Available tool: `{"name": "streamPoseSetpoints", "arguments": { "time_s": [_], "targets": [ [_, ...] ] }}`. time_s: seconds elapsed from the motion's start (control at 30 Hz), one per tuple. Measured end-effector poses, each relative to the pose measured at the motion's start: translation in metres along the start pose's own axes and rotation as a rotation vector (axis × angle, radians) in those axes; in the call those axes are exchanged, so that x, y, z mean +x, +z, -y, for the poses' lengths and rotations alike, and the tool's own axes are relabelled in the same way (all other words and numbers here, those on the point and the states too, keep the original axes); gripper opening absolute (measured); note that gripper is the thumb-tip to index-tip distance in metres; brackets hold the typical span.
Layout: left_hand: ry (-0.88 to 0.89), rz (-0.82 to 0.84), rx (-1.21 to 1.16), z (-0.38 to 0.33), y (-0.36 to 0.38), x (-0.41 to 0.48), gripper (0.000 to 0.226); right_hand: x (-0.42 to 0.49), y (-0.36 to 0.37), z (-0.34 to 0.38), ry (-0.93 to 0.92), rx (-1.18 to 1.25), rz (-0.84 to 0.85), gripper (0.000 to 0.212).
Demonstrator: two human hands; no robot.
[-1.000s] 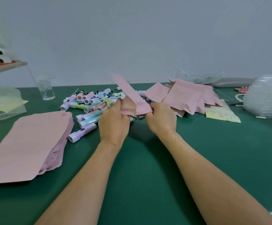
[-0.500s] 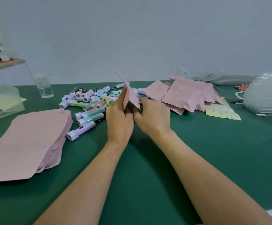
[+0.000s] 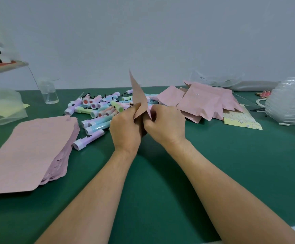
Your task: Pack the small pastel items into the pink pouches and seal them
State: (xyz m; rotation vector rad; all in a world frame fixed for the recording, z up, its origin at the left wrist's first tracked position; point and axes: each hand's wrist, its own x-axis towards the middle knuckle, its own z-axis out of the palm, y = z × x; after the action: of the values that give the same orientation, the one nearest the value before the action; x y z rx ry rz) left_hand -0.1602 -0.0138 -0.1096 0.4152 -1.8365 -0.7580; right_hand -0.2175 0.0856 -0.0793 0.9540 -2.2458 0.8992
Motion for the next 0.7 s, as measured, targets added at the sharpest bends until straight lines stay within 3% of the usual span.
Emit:
{"name": "streamPoseSetpoints", "arguments": {
  "time_s": [0.1,0.2,0.27,0.37,0.47,0.6,0.7],
  "targets": [
    [-0.054,-0.043,-0.006,0.008,-0.003,0.005,0.015,-0.002,0.002,0.007,-0.011,-0.077,-0.002,0.038],
    [-0.181,-0.198,-0.024,0.01,-0.008,0.013,0.046,-0.001,0.002,0.006,0.005,-0.132,-0.04,0.028],
    [-0.226,-0.261,-0.076,0.007,-0.008,0.014,0.053,-0.002,0.005,0.004,-0.013,-0.183,-0.027,0.024],
    [-0.206,-0.154,-0.21,-0.001,-0.002,0.008,0.041,-0.003,0.012,0.009,-0.018,-0.195,-0.02,0.029],
    [-0.129,-0.032,-0.232,-0.002,0.0,0.004,0.066,-0.001,0.014,0.007,0.065,-0.159,0.077,0.041],
    [-0.177,-0.15,-0.147,0.004,-0.002,0.01,0.064,0.003,0.009,-0.007,0.185,-0.129,0.224,0.022],
    [-0.281,-0.247,-0.205,-0.003,-0.003,0.011,0.06,0.004,0.01,-0.007,0.197,-0.142,0.218,0.026]
  ]
}}
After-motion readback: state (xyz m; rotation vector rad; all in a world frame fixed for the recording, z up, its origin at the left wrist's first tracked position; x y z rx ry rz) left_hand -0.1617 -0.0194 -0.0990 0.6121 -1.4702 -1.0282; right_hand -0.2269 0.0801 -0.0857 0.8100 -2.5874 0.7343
